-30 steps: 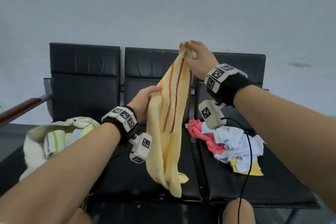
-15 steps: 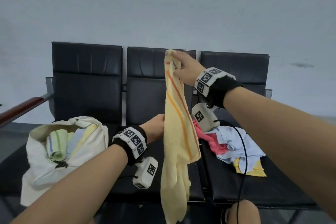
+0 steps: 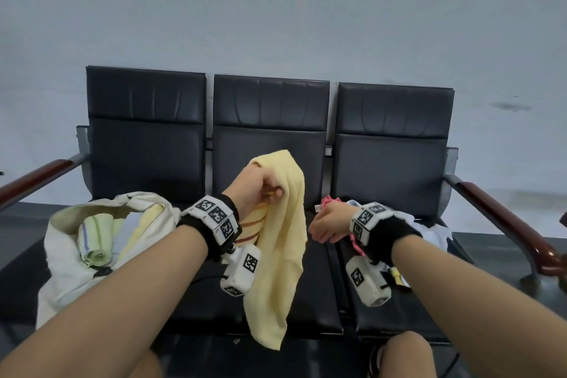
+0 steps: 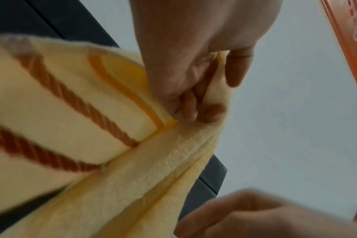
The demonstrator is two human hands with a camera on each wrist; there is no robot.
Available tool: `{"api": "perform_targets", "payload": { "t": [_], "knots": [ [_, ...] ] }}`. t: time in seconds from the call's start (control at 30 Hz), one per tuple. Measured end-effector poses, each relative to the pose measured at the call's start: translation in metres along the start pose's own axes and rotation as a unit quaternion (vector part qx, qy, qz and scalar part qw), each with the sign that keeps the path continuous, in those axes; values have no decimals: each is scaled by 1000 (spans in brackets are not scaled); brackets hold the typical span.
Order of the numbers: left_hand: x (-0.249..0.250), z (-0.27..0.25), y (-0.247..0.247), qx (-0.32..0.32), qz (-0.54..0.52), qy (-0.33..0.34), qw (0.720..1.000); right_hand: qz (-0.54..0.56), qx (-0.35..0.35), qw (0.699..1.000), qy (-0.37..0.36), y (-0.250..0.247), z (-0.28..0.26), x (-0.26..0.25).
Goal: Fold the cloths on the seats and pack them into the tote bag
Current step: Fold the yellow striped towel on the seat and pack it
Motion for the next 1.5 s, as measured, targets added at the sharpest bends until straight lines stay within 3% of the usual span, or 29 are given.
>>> {"api": "perform_targets", "payload": {
  "t": [0.2, 0.33, 0.4, 0.47, 0.6, 0.73, 0.8, 0.9, 1.03, 1.13, 1.23, 1.3, 1.4, 1.5],
  "knots": [
    [20, -5, 7, -41, 130, 68, 988, 164, 45, 985, -17, 31, 37, 9],
    [38, -7, -8, 23, 171, 174, 969, 237, 44, 970, 38, 44, 43, 11],
    [43, -9, -16, 44, 136, 197, 970, 301, 30, 953, 18, 50, 46, 6],
    [43, -8, -24, 56, 98, 177, 978, 360, 53, 932, -3, 50, 48, -1],
    [36, 1, -44, 61, 40, 95, 993, 442, 166, 881, 10, 24, 41, -3],
    [24, 5, -68, 82, -59, 8, 995, 508, 188, 840, 28, -9, 35, 3],
    [22, 3, -80, 126, -81, 3, 989, 494, 192, 846, 50, -23, 31, 4],
    [18, 1, -99, 197, -34, -5, 980, 401, 228, 886, 49, -54, 54, 15],
    [13, -5, -118, 188, -86, -54, 977, 390, 262, 880, 68, -85, 70, 36],
    [18, -11, -132, 169, -179, -50, 968, 404, 192, 892, 59, -73, 8, 4],
    [25, -19, -136, 159, -191, -46, 968, 371, 147, 917, 20, -73, -9, -5],
    [26, -21, -138, 172, -174, -42, 969, 342, 173, 923, 32, -80, -3, 3],
    [28, -24, -139, 189, -180, -26, 965, 287, 277, 915, 62, -94, -10, 9],
    [30, -22, -139, 134, -201, -18, 970, 236, 316, 916, 78, -93, -30, 2]
  ]
}}
Point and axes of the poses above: each hand's wrist, its own z-axis towards the middle knuckle, its own y-axis out of the palm, x = y × z, the point moved 5 cm from there along z, towards the middle knuckle, and after that the axes turned 12 degrees about -z, right-handed, at the moved point
